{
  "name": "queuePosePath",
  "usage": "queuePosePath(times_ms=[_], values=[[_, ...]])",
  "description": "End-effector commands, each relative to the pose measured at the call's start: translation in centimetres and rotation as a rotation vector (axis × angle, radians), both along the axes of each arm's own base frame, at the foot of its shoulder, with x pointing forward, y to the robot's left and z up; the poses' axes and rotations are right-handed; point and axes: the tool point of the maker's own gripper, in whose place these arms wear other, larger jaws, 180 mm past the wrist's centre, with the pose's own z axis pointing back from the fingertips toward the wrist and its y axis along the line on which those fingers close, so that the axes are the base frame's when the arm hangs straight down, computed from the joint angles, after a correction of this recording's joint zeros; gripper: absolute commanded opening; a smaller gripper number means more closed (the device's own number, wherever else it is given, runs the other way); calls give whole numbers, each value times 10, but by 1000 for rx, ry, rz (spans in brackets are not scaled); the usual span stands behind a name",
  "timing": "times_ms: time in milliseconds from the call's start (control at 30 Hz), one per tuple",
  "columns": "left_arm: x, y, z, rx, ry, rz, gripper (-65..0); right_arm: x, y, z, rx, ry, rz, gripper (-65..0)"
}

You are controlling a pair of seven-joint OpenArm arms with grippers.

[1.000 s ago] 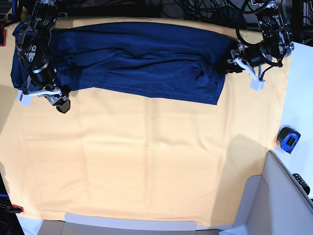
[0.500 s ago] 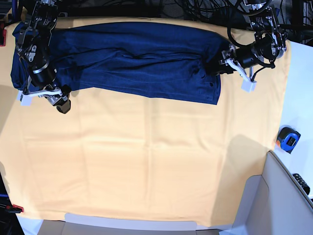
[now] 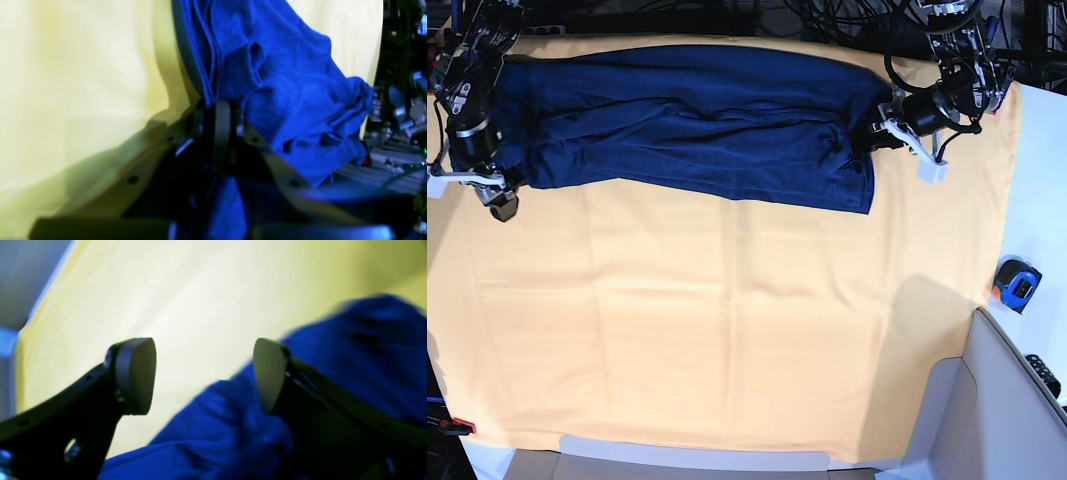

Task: Fold the T-shirt properly
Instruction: 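Grasp the shirt's end with the left gripper near the hem, then drag the shirt end with the left gripper toward the right gripper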

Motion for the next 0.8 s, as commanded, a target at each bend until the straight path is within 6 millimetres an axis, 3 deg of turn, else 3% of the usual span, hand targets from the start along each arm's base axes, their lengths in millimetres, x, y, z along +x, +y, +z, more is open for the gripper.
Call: queuePosePath(times_ms=[0,133,267,467,667,767], values=[[-1,-2,7,-7,-17,2,-650,-2,-18,18,-44,-46,-34,-210],[2,-18,32,-18,-86,-9,-650,-32,-62,27,-89,-42,-162,-210],[-4,-48,52,-53,-117,-54,-650,-57,-89,32,-117,-31,-247,-211],[-5,-99,59,-156,-115,-124,-650,-77,-98,28,-132,4,-277,-211],[3,-105,65,-149,-144,-165,-650,-86,-101,21,-131,35,-286,-211],[12,-122,75,-155,-180,-230,-650,-90,-105,12,-117,57,-298,-211]])
